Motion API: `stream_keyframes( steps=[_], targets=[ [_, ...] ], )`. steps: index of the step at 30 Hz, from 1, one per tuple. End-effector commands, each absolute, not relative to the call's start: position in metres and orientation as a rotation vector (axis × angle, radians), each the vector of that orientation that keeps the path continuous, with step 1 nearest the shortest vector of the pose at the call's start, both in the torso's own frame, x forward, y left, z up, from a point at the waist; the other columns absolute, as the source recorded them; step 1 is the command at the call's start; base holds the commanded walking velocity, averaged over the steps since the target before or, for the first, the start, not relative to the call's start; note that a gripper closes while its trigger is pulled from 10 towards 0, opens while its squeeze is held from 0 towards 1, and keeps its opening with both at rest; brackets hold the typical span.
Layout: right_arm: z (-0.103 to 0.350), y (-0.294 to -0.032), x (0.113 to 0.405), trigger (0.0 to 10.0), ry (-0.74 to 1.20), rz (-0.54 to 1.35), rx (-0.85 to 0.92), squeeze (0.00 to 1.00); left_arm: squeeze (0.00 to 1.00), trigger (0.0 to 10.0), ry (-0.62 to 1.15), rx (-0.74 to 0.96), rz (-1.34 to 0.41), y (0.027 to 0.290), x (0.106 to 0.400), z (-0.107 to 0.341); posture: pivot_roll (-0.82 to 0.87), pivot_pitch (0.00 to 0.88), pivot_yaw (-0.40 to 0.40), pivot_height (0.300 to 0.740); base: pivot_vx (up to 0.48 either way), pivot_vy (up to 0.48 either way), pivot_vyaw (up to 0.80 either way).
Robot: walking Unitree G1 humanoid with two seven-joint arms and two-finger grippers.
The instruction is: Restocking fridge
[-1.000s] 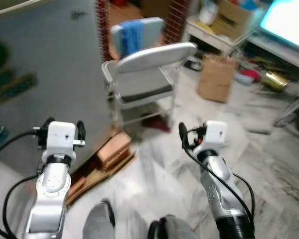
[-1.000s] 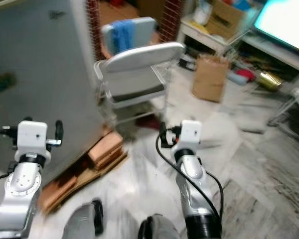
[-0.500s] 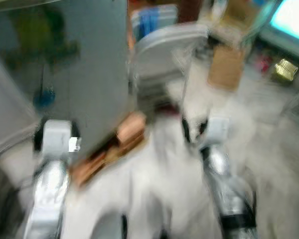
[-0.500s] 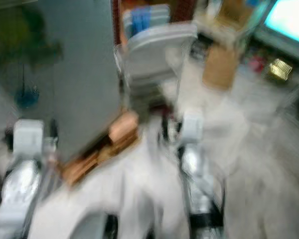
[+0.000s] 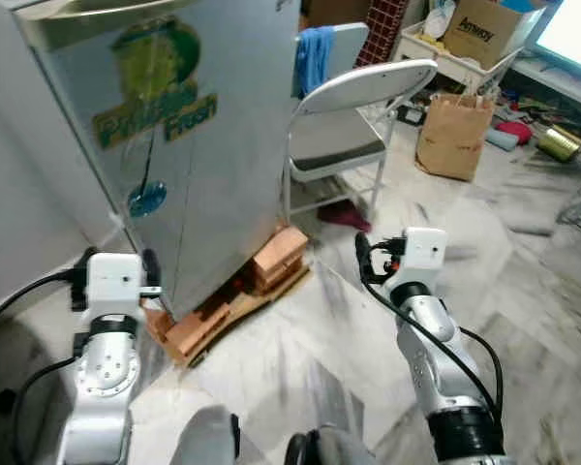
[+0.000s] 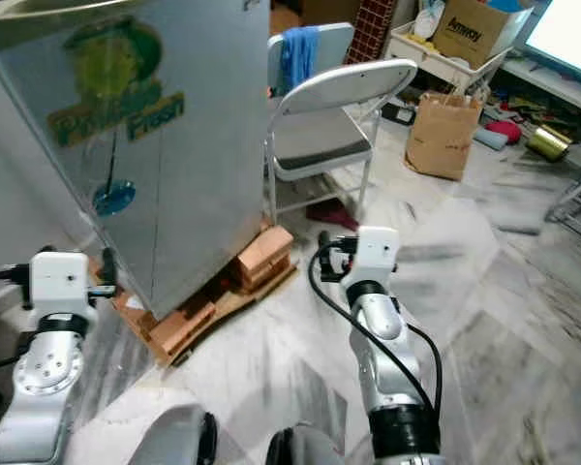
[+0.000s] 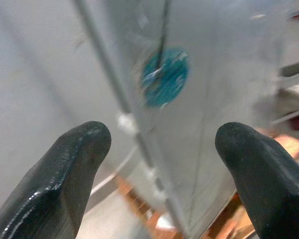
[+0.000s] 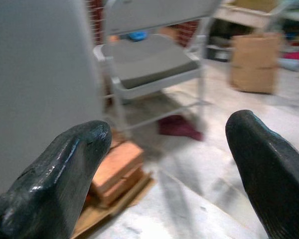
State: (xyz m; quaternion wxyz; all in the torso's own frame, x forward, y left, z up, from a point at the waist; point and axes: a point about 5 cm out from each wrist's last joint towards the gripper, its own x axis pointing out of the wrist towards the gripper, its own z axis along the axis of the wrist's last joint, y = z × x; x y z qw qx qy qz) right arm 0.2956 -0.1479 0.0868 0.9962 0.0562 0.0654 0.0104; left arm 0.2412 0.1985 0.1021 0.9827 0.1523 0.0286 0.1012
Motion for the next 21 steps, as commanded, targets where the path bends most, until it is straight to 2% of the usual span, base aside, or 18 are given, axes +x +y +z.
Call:
stream_keyframes(
  steps=[1, 5, 12, 16, 21],
  targets=[
    [0.088, -0.148, 0.296, 10.0, 0.127, 0.017, 0.115, 0.00, 0.00, 10.0, 0.049, 0.310, 0.211, 0.201, 0.241, 0.105, 0.16, 0.147, -0.115, 0.740, 0.000, 0.480, -0.57],
    [0.087, -0.149, 0.297, 10.0, 0.128, 0.008, 0.113, 0.00, 0.00, 10.0, 0.055, 0.306, 0.206, 0.200, 0.239, 0.103, 0.17, 0.149, -0.116, 0.740, 0.000, 0.480, -0.48],
    [0.084, -0.161, 0.293, 10.0, 0.124, -0.050, 0.112, 0.00, 0.00, 10.0, 0.047, 0.334, 0.186, 0.200, 0.239, 0.099, 0.17, 0.133, -0.094, 0.740, 0.000, 0.454, 0.00],
    [0.087, -0.176, 0.287, 10.0, 0.086, -0.115, 0.083, 0.00, 0.00, 10.0, 0.022, 0.387, 0.138, 0.202, 0.245, 0.102, 0.15, 0.122, -0.042, 0.740, 0.000, 0.000, 0.00],
    [0.087, -0.183, 0.283, 10.0, 0.063, -0.160, 0.064, 0.00, 0.00, 10.0, 0.009, 0.401, 0.102, 0.203, 0.254, 0.105, 0.12, 0.113, 0.006, 0.740, 0.000, 0.000, 0.00]
  ],
)
